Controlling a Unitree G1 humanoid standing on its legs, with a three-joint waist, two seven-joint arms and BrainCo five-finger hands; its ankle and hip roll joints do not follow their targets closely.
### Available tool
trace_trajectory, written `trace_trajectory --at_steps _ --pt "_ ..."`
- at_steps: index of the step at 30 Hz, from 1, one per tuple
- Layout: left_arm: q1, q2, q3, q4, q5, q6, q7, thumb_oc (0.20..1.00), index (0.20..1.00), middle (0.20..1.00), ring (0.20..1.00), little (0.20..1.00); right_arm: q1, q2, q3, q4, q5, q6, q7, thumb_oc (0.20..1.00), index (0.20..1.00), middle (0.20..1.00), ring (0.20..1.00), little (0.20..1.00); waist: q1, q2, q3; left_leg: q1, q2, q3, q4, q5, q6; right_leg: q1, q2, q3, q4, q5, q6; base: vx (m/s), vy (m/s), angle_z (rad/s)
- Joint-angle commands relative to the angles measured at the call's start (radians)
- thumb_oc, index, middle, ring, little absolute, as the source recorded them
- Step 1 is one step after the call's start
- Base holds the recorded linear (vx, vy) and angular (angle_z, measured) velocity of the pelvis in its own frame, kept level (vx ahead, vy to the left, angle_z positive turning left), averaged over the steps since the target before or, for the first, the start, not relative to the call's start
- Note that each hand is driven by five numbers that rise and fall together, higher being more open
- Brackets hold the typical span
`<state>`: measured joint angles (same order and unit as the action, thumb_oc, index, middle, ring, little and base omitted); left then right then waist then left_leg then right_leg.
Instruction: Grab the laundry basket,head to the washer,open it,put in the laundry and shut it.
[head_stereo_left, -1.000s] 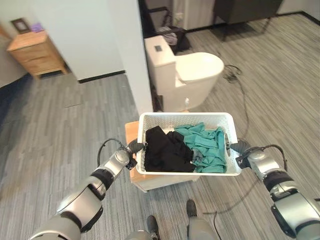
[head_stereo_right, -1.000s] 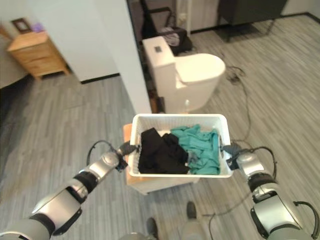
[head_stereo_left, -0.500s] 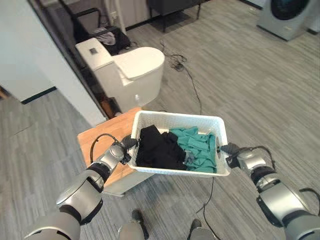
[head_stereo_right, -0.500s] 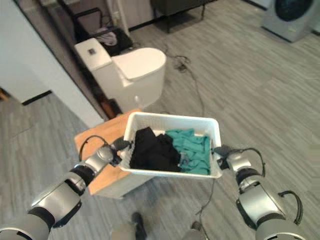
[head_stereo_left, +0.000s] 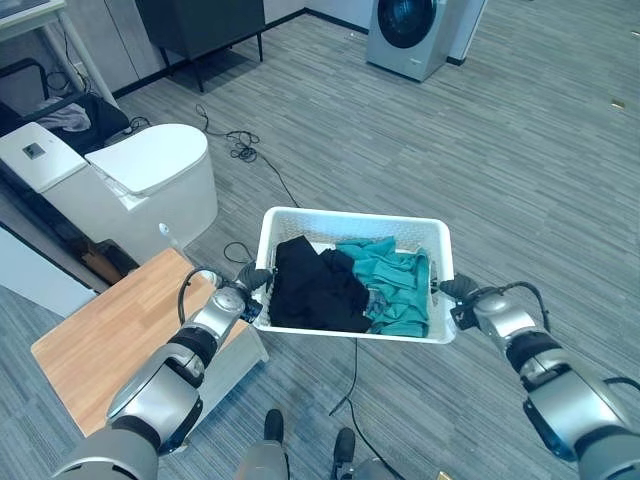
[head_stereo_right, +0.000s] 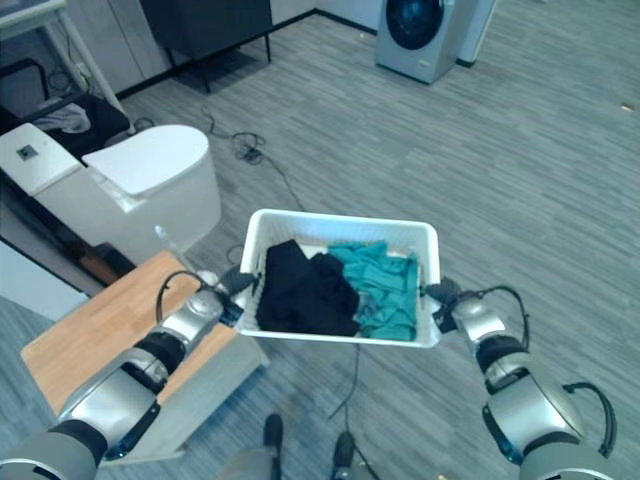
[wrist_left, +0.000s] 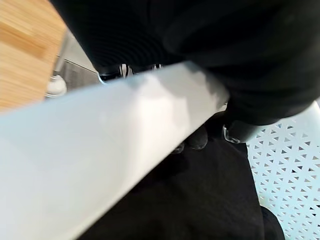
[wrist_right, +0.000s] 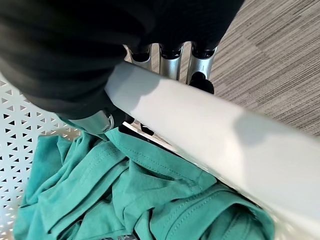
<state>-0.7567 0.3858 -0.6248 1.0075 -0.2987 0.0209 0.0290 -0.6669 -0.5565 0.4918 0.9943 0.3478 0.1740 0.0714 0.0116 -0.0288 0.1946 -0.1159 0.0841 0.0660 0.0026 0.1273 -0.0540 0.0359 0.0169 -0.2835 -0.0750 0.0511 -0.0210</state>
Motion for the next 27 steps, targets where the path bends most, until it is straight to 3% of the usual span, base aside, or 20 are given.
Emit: trace_trajectory --at_steps 1,12,14,17,21,22,25,27 --pt "-0.095 0.039 -0.003 0.044 0.009 -0.054 0.029 0.2 0.2 0.2 0.2 0.2 -0.037 -0.048 -0.052 -0.061 0.063 -0.071 0.018 0.2 0.2 0.2 0.2 0.2 0.047 -0.01 -0.048 0.0 -0.048 -0.003 0.045 -0.096 0.013 0.041 -0.105 0.066 0.089 -0.128 0.12 0.09 0.008 0.01" --pt "-0.091 0.052 -0.007 -0.006 0.016 -0.053 0.021 0.2 0.2 0.2 0.2 0.2 0.037 -0.123 -0.106 -0.182 0.079 -0.074 0.018 0.2 0.2 0.2 0.2 0.2 0.007 -0.012 -0.038 0.009 -0.016 0.02 0.045 -0.086 -0.005 0.029 -0.079 0.09 0.105 -0.151 0.096 0.05 -0.051 0.02" --pt "-0.108 0.05 -0.008 -0.009 0.023 -0.047 0.021 0.2 0.2 0.2 0.2 0.2 0.039 -0.144 -0.114 -0.242 0.101 -0.083 0.01 0.2 0.2 0.2 0.2 0.2 0.011 -0.041 0.004 -0.117 0.007 0.022 0.32 -0.083 -0.012 0.052 -0.067 0.083 0.125 -0.172 0.069 0.08 -0.21 0.11" --pt "-0.117 0.039 -0.008 0.003 0.02 -0.048 0.027 0.2 0.2 0.2 0.2 0.2 0.041 -0.148 -0.119 -0.221 0.11 -0.085 -0.001 0.2 0.2 0.2 0.2 0.2 0.019 -0.042 0.006 -0.183 0.008 0.042 0.303 -0.088 -0.005 0.077 -0.061 0.069 0.12 -0.197 0.07 0.18 -0.066 0.12" --pt "-0.131 0.038 -0.015 0.021 -0.008 -0.054 0.036 0.2 0.2 0.2 0.2 0.2 0.028 -0.11 -0.111 -0.186 0.124 -0.113 -0.022 0.2 0.2 0.2 0.2 0.2 0.053 -0.034 -0.011 -0.237 -0.037 0.026 0.05 -0.03 -0.016 0.144 -0.047 0.079 0.096 -0.224 0.088 0.4 0.06 0.19" --pt "-0.139 0.039 -0.023 0.018 -0.018 -0.055 0.036 0.2 0.2 0.2 0.2 0.2 0.016 -0.092 -0.102 -0.162 0.13 -0.117 -0.025 0.2 0.2 0.2 0.2 0.2 0.065 -0.034 -0.014 -0.258 -0.041 0.013 0.048 -0.024 -0.021 0.163 -0.046 0.089 0.096 -0.232 0.091 0.46 0.103 0.03" --pt "-0.134 0.061 -0.02 -0.03 -0.03 -0.057 0.041 0.2 0.2 0.2 0.2 0.2 -0.003 -0.03 -0.088 -0.135 0.127 -0.111 -0.021 0.2 0.2 0.2 0.2 0.2 0.095 -0.034 -0.045 -0.233 -0.071 -0.045 0.097 -0.013 0.01 0.194 -0.057 0.121 0.158 -0.256 0.103 0.49 0.138 -0.26" --pt "-0.121 0.077 -0.017 -0.039 -0.029 -0.059 0.047 0.2 0.2 0.2 0.2 0.2 0.007 0.02 -0.095 -0.124 0.138 -0.114 -0.017 0.2 0.2 0.2 0.2 0.2 0.111 -0.056 -0.058 -0.202 -0.098 -0.018 0.158 -0.065 0.049 0.16 -0.091 0.139 0.311 -0.184 0.144 0.38 0.144 -0.73"
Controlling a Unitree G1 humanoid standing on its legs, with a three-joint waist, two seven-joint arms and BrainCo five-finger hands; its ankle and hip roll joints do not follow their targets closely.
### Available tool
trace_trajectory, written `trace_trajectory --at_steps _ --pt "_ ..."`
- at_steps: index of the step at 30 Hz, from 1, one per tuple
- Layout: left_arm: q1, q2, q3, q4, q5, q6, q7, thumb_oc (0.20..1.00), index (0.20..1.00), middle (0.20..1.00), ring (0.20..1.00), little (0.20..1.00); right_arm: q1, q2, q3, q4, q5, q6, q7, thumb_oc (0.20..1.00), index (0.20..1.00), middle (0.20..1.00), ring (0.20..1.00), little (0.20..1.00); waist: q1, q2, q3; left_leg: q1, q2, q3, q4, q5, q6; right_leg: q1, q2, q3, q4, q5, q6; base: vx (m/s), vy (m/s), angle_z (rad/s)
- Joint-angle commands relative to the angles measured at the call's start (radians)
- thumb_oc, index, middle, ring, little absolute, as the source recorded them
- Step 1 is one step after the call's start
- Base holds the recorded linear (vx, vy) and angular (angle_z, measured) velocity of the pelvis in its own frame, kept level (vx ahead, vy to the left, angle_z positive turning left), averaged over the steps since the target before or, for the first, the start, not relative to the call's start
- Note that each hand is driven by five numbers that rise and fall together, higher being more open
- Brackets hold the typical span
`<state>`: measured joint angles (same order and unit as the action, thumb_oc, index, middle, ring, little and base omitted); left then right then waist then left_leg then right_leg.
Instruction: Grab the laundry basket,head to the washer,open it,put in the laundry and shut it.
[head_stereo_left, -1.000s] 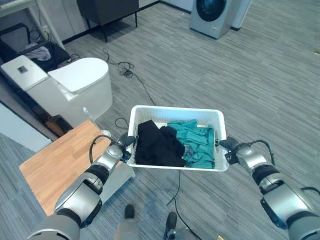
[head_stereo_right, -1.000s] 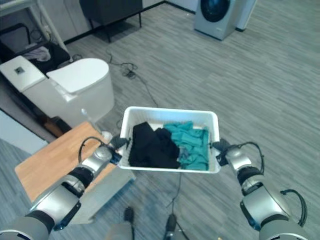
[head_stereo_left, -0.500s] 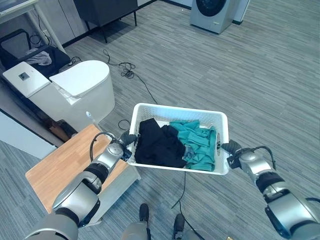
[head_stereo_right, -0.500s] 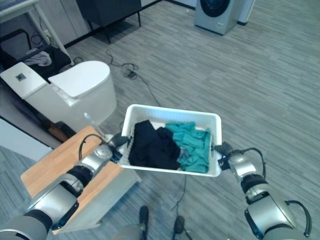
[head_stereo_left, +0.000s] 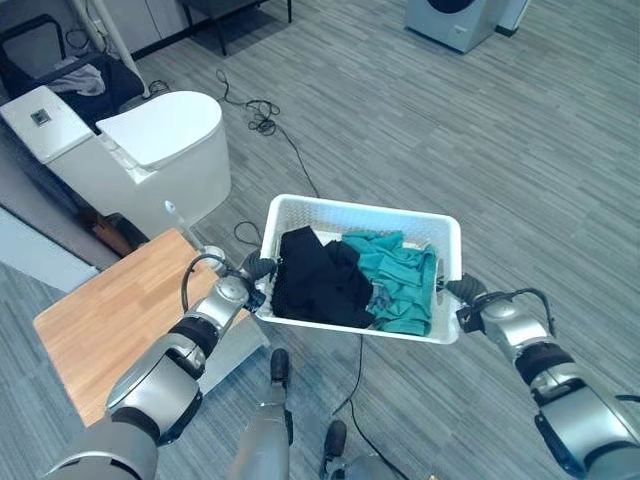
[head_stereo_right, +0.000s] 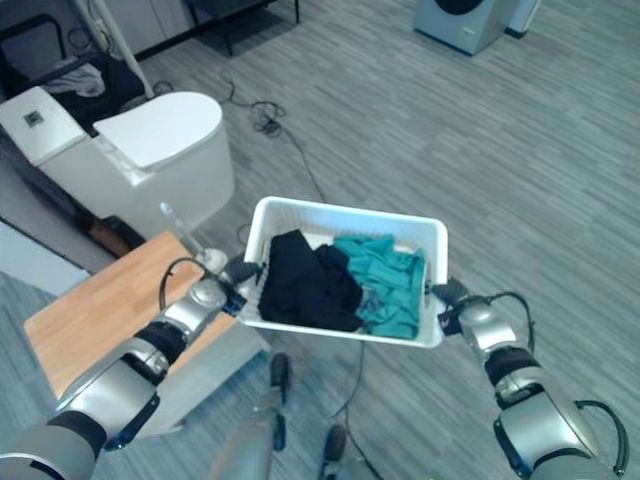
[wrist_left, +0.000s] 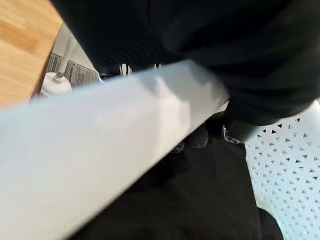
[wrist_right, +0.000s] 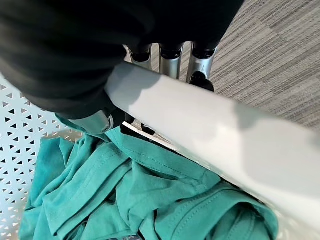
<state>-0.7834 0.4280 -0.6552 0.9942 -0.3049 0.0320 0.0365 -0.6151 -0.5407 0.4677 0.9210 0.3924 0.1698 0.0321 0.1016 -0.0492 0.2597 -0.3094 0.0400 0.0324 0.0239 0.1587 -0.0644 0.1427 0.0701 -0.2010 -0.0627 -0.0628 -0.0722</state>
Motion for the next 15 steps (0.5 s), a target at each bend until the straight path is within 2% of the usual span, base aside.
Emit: trace_trajectory --at_steps 1,4,5,6,7,9,11,12,15 --pt "-0.094 0.035 0.013 -0.026 -0.022 -0.07 0.04 0.2 0.2 0.2 0.2 0.2 -0.045 0.004 -0.071 -0.051 0.093 -0.109 0.022 0.2 0.2 0.2 0.2 0.2 0.022 -0.035 -0.123 -0.009 -0.054 0.015 0.136 -0.097 0.06 0.053 -0.144 0.057 0.298 -0.07 0.195 0.16 0.069 -0.47" --pt "-0.094 0.035 0.013 -0.026 -0.022 -0.07 0.04 0.2 0.2 0.2 0.2 0.2 -0.045 0.004 -0.071 -0.051 0.093 -0.109 0.022 0.2 0.2 0.2 0.2 0.2 0.022 -0.035 -0.123 -0.009 -0.054 0.015 0.136 -0.097 0.06 0.052 -0.144 0.057 0.298 -0.07 0.195 0.05 0.023 -0.21" --pt "-0.081 0.042 0.02 -0.035 -0.023 -0.069 0.038 0.2 0.2 0.2 0.2 0.2 -0.041 0.016 -0.069 -0.047 0.089 -0.108 0.026 0.2 0.2 0.2 0.2 0.2 0.023 -0.037 -0.123 0.024 -0.066 0.028 0.137 -0.122 0.08 0.011 -0.165 0.06 0.407 0.0 0.22 0.7 0.347 0.25" --pt "-0.053 0.068 0.063 -0.009 -0.037 -0.063 0.042 0.2 0.2 0.2 0.2 0.2 -0.059 0.067 -0.06 -0.002 0.06 -0.094 0.04 0.2 0.2 0.2 0.2 0.2 0.012 0.017 -0.116 0.164 -0.061 0.067 0.111 -0.186 0.136 -0.141 -0.246 -0.005 0.72 0.171 0.255 0.96 0.43 -0.15" --pt "-0.054 0.071 0.072 0.016 -0.041 -0.061 0.041 0.2 0.2 0.2 0.2 0.2 -0.069 0.076 -0.056 0.017 0.056 -0.089 0.044 0.2 0.2 0.2 0.2 0.2 -0.002 0.039 -0.104 0.229 -0.065 0.061 0.083 -0.199 0.142 -0.217 -0.269 -0.032 0.727 0.114 0.229 0.94 0.378 -0.62" --pt "-0.06 0.074 0.078 0.049 -0.033 -0.061 0.04 0.2 0.2 0.2 0.2 0.2 -0.073 0.078 -0.053 0.031 0.056 -0.086 0.048 0.2 0.2 0.2 0.2 0.2 -0.027 0.057 -0.097 0.277 -0.066 0.046 0.069 -0.211 0.133 -0.268 -0.254 -0.047 0.645 0.042 0.206 0.45 0.033 -0.41" --pt "-0.058 0.076 0.08 0.063 -0.02 -0.062 0.034 0.2 0.2 0.2 0.2 0.2 -0.069 0.071 -0.059 0.038 0.064 -0.087 0.048 0.2 0.2 0.2 0.2 0.2 -0.047 0.064 -0.099 0.306 -0.065 0.034 0.062 -0.233 0.114 -0.289 -0.243 -0.057 0.476 0.003 0.192 0.38 -0.094 0.4" --pt "-0.055 0.075 0.084 0.069 -0.012 -0.063 0.032 0.2 0.2 0.2 0.2 0.2 -0.068 0.064 -0.064 0.044 0.068 -0.087 0.047 0.2 0.2 0.2 0.2 0.2 -0.056 0.062 -0.097 0.325 -0.071 0.024 0.061 -0.249 0.106 -0.306 -0.239 -0.032 0.376 0.013 0.195 0.43 -0.141 0.5" --pt "-0.044 0.07 0.098 0.078 0.008 -0.075 0.031 0.2 0.2 0.2 0.2 0.2 -0.062 0.034 -0.08 0.031 0.068 -0.085 0.045 0.2 0.2 0.2 0.2 0.2 -0.087 0.056 -0.093 0.377 -0.09 -0.002 0.064 -0.298 0.088 -0.356 -0.232 0.084 0.119 0.115 0.237 0.43 -0.132 0.5"
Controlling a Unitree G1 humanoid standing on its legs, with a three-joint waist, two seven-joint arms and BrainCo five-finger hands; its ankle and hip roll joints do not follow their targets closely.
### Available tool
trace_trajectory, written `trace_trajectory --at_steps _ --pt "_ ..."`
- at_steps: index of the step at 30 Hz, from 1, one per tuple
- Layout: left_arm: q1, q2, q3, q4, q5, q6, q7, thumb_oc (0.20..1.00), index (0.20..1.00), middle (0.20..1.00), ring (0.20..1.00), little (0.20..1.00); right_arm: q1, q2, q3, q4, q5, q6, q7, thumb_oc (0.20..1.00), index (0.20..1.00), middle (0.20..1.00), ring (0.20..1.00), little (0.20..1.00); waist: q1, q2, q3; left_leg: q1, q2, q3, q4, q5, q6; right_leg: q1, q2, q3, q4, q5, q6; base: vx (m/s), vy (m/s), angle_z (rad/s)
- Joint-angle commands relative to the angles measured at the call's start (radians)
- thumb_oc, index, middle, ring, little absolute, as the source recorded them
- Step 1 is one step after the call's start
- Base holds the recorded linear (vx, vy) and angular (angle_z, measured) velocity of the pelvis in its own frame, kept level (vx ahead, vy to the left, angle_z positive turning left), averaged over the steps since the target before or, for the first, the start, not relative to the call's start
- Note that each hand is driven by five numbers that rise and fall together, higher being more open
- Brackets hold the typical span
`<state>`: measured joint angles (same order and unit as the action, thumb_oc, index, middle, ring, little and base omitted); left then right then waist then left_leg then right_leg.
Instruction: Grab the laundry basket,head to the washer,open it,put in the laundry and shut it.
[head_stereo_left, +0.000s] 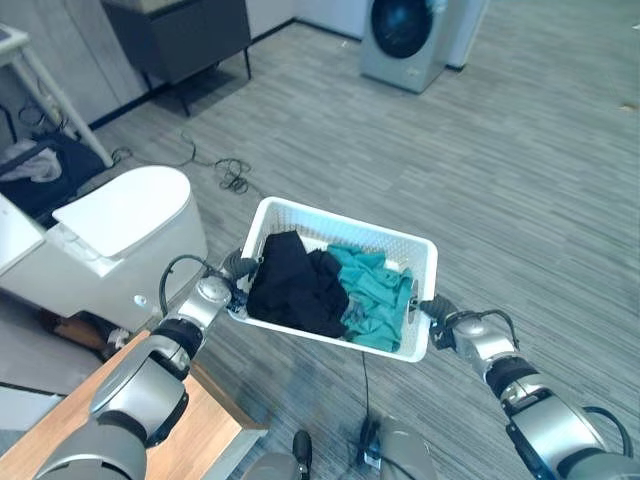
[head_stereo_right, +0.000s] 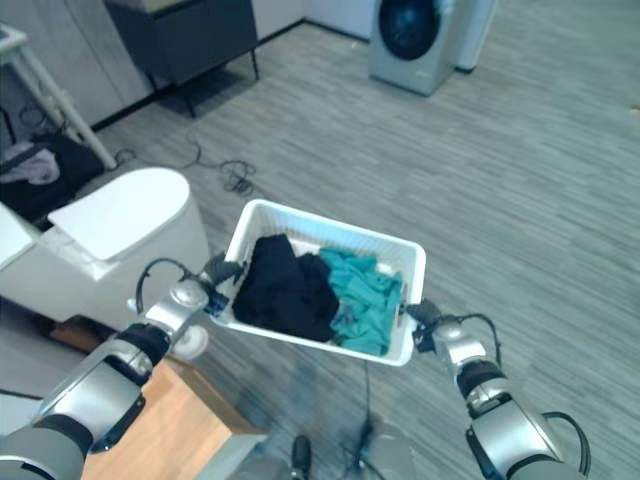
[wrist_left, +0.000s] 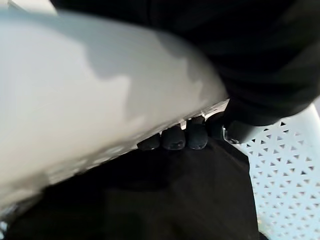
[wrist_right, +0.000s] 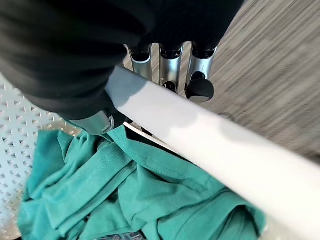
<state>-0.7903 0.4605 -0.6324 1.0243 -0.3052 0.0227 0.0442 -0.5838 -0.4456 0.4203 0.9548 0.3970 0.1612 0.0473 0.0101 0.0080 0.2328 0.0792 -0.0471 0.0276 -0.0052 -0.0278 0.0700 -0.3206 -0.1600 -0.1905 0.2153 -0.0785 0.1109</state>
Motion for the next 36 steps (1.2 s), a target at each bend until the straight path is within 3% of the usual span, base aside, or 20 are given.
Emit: trace_trajectory --at_steps 1,3,7,9,10,12,14,16,19,20,21,22,23,24,25,28,31,34,35,36 --pt "-0.038 0.031 0.08 0.057 0.019 -0.069 0.025 0.2 0.2 0.2 0.2 0.2 -0.095 -0.066 -0.037 -0.008 0.059 -0.077 0.029 0.2 0.2 0.2 0.2 0.2 -0.006 -0.003 -0.068 0.009 -0.007 -0.006 0.095 -0.129 -0.049 0.068 -0.01 0.1 -0.207 0.159 0.065 0.44 -0.114 0.54" --pt "-0.032 0.029 0.087 0.052 0.027 -0.073 0.024 0.2 0.2 0.2 0.2 0.2 -0.085 -0.078 -0.044 -0.042 0.051 -0.079 0.031 0.2 0.2 0.2 0.2 0.2 -0.02 0.005 -0.067 0.053 0.0 -0.011 0.103 -0.155 -0.056 0.05 -0.01 0.087 -0.263 0.179 0.079 0.47 -0.136 0.55" --pt "-0.003 0.013 0.096 0.038 0.038 -0.075 0.019 0.2 0.2 0.2 0.2 0.2 -0.033 -0.102 -0.061 -0.136 0.045 -0.081 0.039 0.2 0.2 0.2 0.2 0.2 -0.049 -0.01 -0.11 0.146 0.028 -0.034 0.12 -0.179 -0.087 0.086 0.0 0.067 -0.186 0.22 0.063 0.55 -0.247 0.39" --pt "0.009 -0.002 0.103 0.052 0.022 -0.076 0.014 0.2 0.2 0.2 0.2 0.2 -0.025 -0.114 -0.063 -0.151 0.053 -0.082 0.036 0.2 0.2 0.2 0.2 0.2 -0.071 0.002 -0.126 0.135 0.084 -0.023 0.23 -0.09 -0.126 0.114 0.032 0.059 -0.144 0.199 0.037 0.45 -0.262 0.22" --pt "0.009 -0.002 0.103 0.052 0.022 -0.076 0.014 0.2 0.2 0.2 0.2 0.2 -0.025 -0.114 -0.063 -0.151 0.053 -0.082 0.036 0.2 0.2 0.2 0.2 0.2 -0.073 0.004 -0.126 0.133 0.086 -0.025 0.234 -0.092 -0.127 0.114 0.033 0.057 -0.143 0.198 0.036 0.31 -0.27 -0.02" --pt "-0.001 0.003 0.095 0.058 -0.004 -0.067 0.011 0.2 0.2 0.2 0.2 0.2 -0.01 -0.127 -0.079 -0.174 0.074 -0.091 0.02 0.2 0.2 0.2 0.2 0.2 -0.075 -0.014 -0.113 -0.037 0.196 0.055 0.626 0.083 -0.132 0.2 0.068 0.022 -0.139 0.144 -0.037 0.37 -0.469 0.11" --pt "-0.013 0.006 0.096 0.064 -0.017 -0.067 0.01 0.2 0.2 0.2 0.2 0.2 -0.005 -0.143 -0.085 -0.171 0.081 -0.093 0.009 0.2 0.2 0.2 0.2 0.2 -0.058 -0.023 -0.097 -0.097 0.243 0.092 0.737 0.125 -0.118 0.253 0.105 0.017 -0.143 0.103 -0.082 0.35 -0.413 -0.27" --pt "-0.033 -0.006 0.08 0.075 -0.022 -0.059 0.008 0.2 0.2 0.2 0.2 0.2 -0.017 -0.158 -0.082 -0.158 0.082 -0.087 -0.003 0.2 0.2 0.2 0.2 0.2 -0.04 -0.027 -0.083 -0.196 0.243 0.105 0.771 0.091 -0.108 0.304 0.117 0.014 -0.151 0.064 -0.098 0.3 -0.202 -0.2" --pt "-0.049 -0.01 0.063 0.076 -0.009 -0.056 0.014 0.2 0.2 0.2 0.2 0.2 -0.022 -0.156 -0.066 -0.123 0.063 -0.087 -0.005 0.2 0.2 0.2 0.2 0.2 0.008 -0.032 -0.076 -0.343 0.07 0.045 0.646 0.044 -0.094 0.355 0.128 0.049 -0.161 0.042 -0.082 0.34 -0.027 0.05" --pt "-0.047 0.0 0.056 0.059 -0.01 -0.058 0.011 0.2 0.2 0.2 0.2 0.2 -0.028 -0.158 -0.06 -0.101 0.049 -0.086 -0.004 0.2 0.2 0.2 0.2 0.2 0.027 -0.025 -0.076 -0.354 0.045 0.023 0.545 0.037 -0.095 0.37 0.133 0.054 -0.164 0.03 -0.072 0.39 0.043 -0.11" --pt "-0.054 -0.005 0.047 0.054 -0.011 -0.06 0.014 0.2 0.2 0.2 0.2 0.2 -0.03 -0.156 -0.057 -0.085 0.042 -0.086 -0.005 0.2 0.2 0.2 0.2 0.2 0.033 -0.019 -0.076 -0.348 0.06 0.018 0.381 0.056 -0.102 0.384 0.136 0.051 -0.163 0.007 -0.066 0.25 0.031 -0.23" --pt "-0.054 -0.005 0.047 0.054 -0.011 -0.06 0.014 0.2 0.2 0.2 0.2 0.2 -0.03 -0.156 -0.057 -0.085 0.042 -0.086 -0.005 0.2 0.2 0.2 0.2 0.2 0.033 -0.021 -0.077 -0.345 0.057 0.019 0.372 0.061 -0.102 0.383 0.134 0.05 -0.163 0.008 -0.066 0.28 0.023 -0.24" --pt "-0.059 -0.011 0.041 0.049 -0.016 -0.061 0.021 0.2 0.2 0.2 0.2 0.2 -0.037 -0.149 -0.054 -0.056 0.041 -0.087 -0.013 0.2 0.2 0.2 0.2 0.2 0.046 -0.014 -0.072 -0.355 0.078 0.015 0.231 0.101 -0.114 0.411 0.142 0.044 -0.162 -0.01 -0.067 0.45 0.046 -0.19" --pt "-0.068 -0.009 0.028 0.057 -0.02 -0.059 0.015 0.2 0.2 0.2 0.2 0.2 -0.066 -0.125 -0.034 0.001 0.031 -0.093 -0.017 0.2 0.2 0.2 0.2 0.2 0.079 -0.003 -0.078 -0.361 0.079 -0.044 0.027 0.129 -0.119 0.437 0.163 0.055 -0.151 -0.041 -0.068 0.61 0.061 -0.12" --pt "-0.069 -0.005 0.021 0.059 -0.024 -0.06 0.014 0.2 0.2 0.2 0.2 0.2 -0.077 -0.112 -0.028 0.028 0.028 -0.097 -0.018 0.2 0.2 0.2 0.2 0.2 0.088 -0.006 -0.072 -0.365 0.077 -0.073 -0.041 0.149 -0.131 0.457 0.166 0.064 -0.141 -0.063 -0.065 0.61 0.077 -0.09" --pt "-0.072 -0.001 0.008 0.06 -0.035 -0.063 0.019 0.2 0.2 0.2 0.2 0.2 -0.104 -0.086 -0.014 0.061 0.031 -0.099 -0.019 0.2 0.2 0.2 0.2 0.2 0.097 -0.01 -0.07 -0.4 0.108 -0.045 -0.052 0.168 -0.142 0.503 0.164 0.086 -0.124 -0.103 -0.061 0.51 0.156 -0.18" --pt "-0.064 0.01 0.015 0.038 -0.038 -0.067 0.021 0.2 0.2 0.2 0.2 0.2 -0.101 -0.088 -0.028 0.055 0.022 -0.091 -0.013 0.2 0.2 0.2 0.2 0.2 0.107 -0.004 -0.102 -0.361 0.126 -0.009 -0.012 0.187 -0.123 0.548 0.157 0.111 -0.085 -0.152 -0.049 0.48 0.204 -0.47" --pt "-0.069 0.018 0.003 0.021 -0.029 -0.069 0.02 0.2 0.2 0.2 0.2 0.2 -0.078 -0.093 -0.053 0.034 0.028 -0.097 -0.012 0.2 0.2 0.2 0.2 0.2 0.107 -0.025 -0.124 -0.361 0.106 0.01 0.057 0.185 -0.1 0.538 0.13 0.115 0.036 -0.101 -0.02 0.53 0.299 -0.24" --pt "-0.05 0.035 -0.001 -0.015 -0.014 -0.064 0.011 0.2 0.2 0.2 0.2 0.2 -0.035 -0.089 -0.087 0.018 0.014 -0.095 -0.003 0.2 0.2 0.2 0.2 0.2 0.09 -0.037 -0.126 -0.28 0.061 0.04 0.102 0.101 -0.035 0.427 0.051 0.112 0.371 0.138 0.047 0.47 0.338 -0.17" --pt "-0.05 0.035 -0.001 -0.016 -0.014 -0.064 0.011 0.2 0.2 0.2 0.2 0.2 -0.035 -0.089 -0.087 0.018 0.014 -0.095 -0.003 0.2 0.2 0.2 0.2 0.2 0.091 -0.035 -0.128 -0.282 0.064 0.041 0.102 0.102 -0.035 0.425 0.054 0.113 0.37 0.14 0.046 0.64 0.463 -0.26"
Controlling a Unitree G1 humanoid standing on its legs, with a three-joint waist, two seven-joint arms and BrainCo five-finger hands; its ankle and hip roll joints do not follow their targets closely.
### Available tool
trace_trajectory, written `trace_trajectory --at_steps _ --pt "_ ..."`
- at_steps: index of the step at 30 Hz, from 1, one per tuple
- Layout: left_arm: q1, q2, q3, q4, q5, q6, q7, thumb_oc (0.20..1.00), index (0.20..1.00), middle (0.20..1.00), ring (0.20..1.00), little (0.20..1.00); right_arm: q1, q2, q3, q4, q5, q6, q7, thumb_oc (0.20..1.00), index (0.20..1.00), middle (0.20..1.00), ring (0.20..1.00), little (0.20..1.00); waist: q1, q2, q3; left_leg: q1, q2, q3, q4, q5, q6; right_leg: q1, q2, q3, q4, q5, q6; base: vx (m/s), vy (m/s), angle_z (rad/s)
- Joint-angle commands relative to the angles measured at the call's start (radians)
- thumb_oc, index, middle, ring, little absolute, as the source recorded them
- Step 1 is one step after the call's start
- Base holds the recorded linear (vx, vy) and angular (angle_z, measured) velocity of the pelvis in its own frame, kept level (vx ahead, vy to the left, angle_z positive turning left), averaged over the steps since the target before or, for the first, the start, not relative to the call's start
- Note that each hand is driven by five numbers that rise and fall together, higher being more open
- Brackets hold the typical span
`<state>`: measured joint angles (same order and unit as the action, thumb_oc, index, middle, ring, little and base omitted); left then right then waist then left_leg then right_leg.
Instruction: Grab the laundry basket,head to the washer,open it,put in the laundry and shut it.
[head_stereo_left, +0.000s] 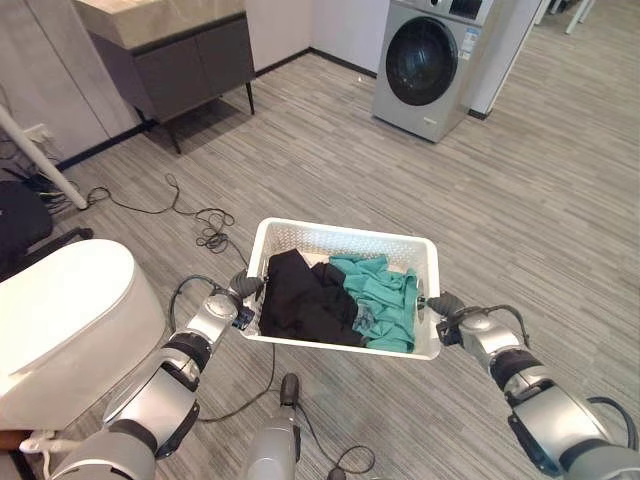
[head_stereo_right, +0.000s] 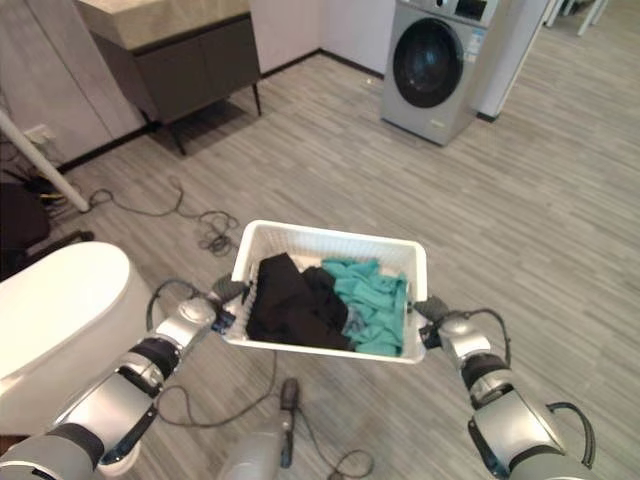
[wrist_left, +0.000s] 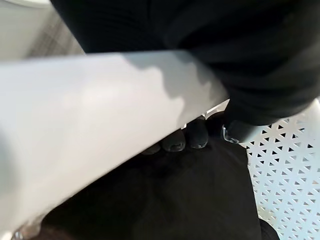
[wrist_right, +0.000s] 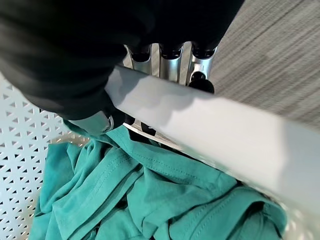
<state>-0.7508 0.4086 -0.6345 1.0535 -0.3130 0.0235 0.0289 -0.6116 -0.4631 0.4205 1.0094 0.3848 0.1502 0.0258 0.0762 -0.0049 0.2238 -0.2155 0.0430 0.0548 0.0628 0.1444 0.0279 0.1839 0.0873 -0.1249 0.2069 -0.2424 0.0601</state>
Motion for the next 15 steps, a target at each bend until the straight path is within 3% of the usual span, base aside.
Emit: trace_trajectory --at_steps 1,2,3,4,6,7,8,9,10,11,12,15 --pt "-0.082 0.085 0.002 -0.055 -0.005 -0.064 0.027 0.2 0.2 0.2 0.2 0.2 0.0 -0.068 -0.096 -0.043 0.021 -0.083 0.018 0.2 0.2 0.2 0.2 0.2 0.016 -0.018 -0.11 0.043 -0.029 0.028 0.039 -0.092 0.022 -0.11 -0.226 0.014 0.474 0.366 0.105 0.27 0.225 -0.13" --pt "-0.075 0.087 0.002 -0.064 0.005 -0.058 0.026 0.2 0.2 0.2 0.2 0.2 0.013 -0.069 -0.108 -0.055 0.019 -0.081 0.018 0.2 0.2 0.2 0.2 0.2 0.006 -0.002 -0.107 0.076 -0.026 0.037 0.034 -0.108 0.031 -0.143 -0.251 -0.028 0.526 0.373 0.11 0.56 0.397 0.03" --pt "-0.077 0.08 0.0 -0.052 0.021 -0.053 0.025 0.2 0.2 0.2 0.2 0.2 0.024 -0.073 -0.122 -0.05 0.009 -0.078 0.021 0.2 0.2 0.2 0.2 0.2 -0.015 0.013 -0.097 0.144 -0.027 0.052 0.021 -0.137 0.041 -0.211 -0.318 -0.105 0.574 0.362 0.103 0.4 0.269 0.19" --pt "-0.077 0.08 0.0 -0.052 0.022 -0.053 0.025 0.2 0.2 0.2 0.2 0.2 0.024 -0.073 -0.122 -0.05 0.009 -0.078 0.021 0.2 0.2 0.2 0.2 0.2 -0.017 0.01 -0.093 0.147 -0.03 0.05 0.021 -0.137 0.041 -0.207 -0.322 -0.107 0.578 0.358 0.104 0.43 0.202 0.06" --pt "-0.088 0.068 -0.007 -0.038 0.036 -0.052 0.02 0.2 0.2 0.2 0.2 0.2 0.031 -0.094 -0.131 -0.039 0.009 -0.076 0.025 0.2 0.2 0.2 0.2 0.2 -0.042 0.016 -0.078 0.19 -0.039 0.033 0.005 -0.147 0.031 -0.27 -0.287 -0.132 0.497 0.278 0.085 0.41 0.033 0.25" --pt "-0.094 0.062 -0.011 -0.025 0.052 -0.053 0.012 0.2 0.2 0.2 0.2 0.2 0.041 -0.12 -0.145 -0.038 0.016 -0.077 0.024 0.2 0.2 0.2 0.2 0.2 -0.07 0.015 -0.072 0.235 -0.05 0.014 -0.016 -0.159 0.013 -0.304 -0.234 -0.133 0.325 0.226 0.076 0.4 -0.012 0.46" --pt "-0.094 0.061 -0.011 -0.025 0.052 -0.053 0.012 0.2 0.2 0.2 0.2 0.2 0.041 -0.12 -0.145 -0.039 0.016 -0.077 0.024 0.2 0.2 0.2 0.2 0.2 -0.072 0.017 -0.073 0.234 -0.048 0.012 -0.017 -0.157 0.013 -0.302 -0.231 -0.136 0.319 0.23 0.075 0.44 -0.066 0.54" --pt "-0.095 0.057 -0.007 -0.018 0.056 -0.055 0.013 0.2 0.2 0.2 0.2 0.2 0.048 -0.123 -0.147 -0.041 0.022 -0.079 0.024 0.2 0.2 0.2 0.2 0.2 -0.081 0.012 -0.074 0.259 -0.052 0.007 -0.024 -0.177 0.002 -0.318 -0.221 -0.138 0.176 0.217 0.069 0.41 -0.107 0.71" --pt "-0.095 0.05 -0.001 -0.02 0.061 -0.06 0.015 0.2 0.2 0.2 0.2 0.2 0.057 -0.136 -0.156 -0.057 0.031 -0.079 0.022 0.2 0.2 0.2 0.2 0.2 -0.095 -0.004 -0.08 0.284 -0.071 -0.004 -0.023 -0.212 -0.012 -0.348 -0.223 -0.119 -0.019 0.241 0.076 0.54 -0.137 0.67" --pt "-0.093 0.046 0.006 -0.018 0.067 -0.063 0.016 0.2 0.2 0.2 0.2 0.2 0.062 -0.141 -0.16 -0.07 0.032 -0.078 0.022 0.2 0.2 0.2 0.2 0.2 -0.101 -0.008 -0.079 0.302 -0.077 -0.01 -0.019 -0.232 -0.017 -0.359 -0.22 -0.103 -0.101 0.272 0.087 0.38 -0.097 0.44" --pt "-0.092 0.046 0.007 -0.018 0.067 -0.063 0.016 0.2 0.2 0.2 0.2 0.2 0.063 -0.142 -0.16 -0.07 0.032 -0.077 0.022 0.2 0.2 0.2 0.2 0.2 -0.1 -0.006 -0.077 0.305 -0.074 -0.009 -0.018 -0.235 -0.018 -0.353 -0.216 -0.103 -0.108 0.275 0.087 0.28 -0.058 0.31" --pt "-0.085 0.034 0.027 -0.009 0.087 -0.071 0.019 0.2 0.2 0.2 0.2 0.2 0.082 -0.145 -0.176 -0.11 0.026 -0.079 0.021 0.2 0.2 0.2 0.2 0.2 -0.118 -0.007 -0.072 0.356 -0.084 -0.013 0.028 -0.31 -0.031 -0.406 -0.242 -0.087 -0.258 0.344 0.124 0.42 -0.092 0.35"
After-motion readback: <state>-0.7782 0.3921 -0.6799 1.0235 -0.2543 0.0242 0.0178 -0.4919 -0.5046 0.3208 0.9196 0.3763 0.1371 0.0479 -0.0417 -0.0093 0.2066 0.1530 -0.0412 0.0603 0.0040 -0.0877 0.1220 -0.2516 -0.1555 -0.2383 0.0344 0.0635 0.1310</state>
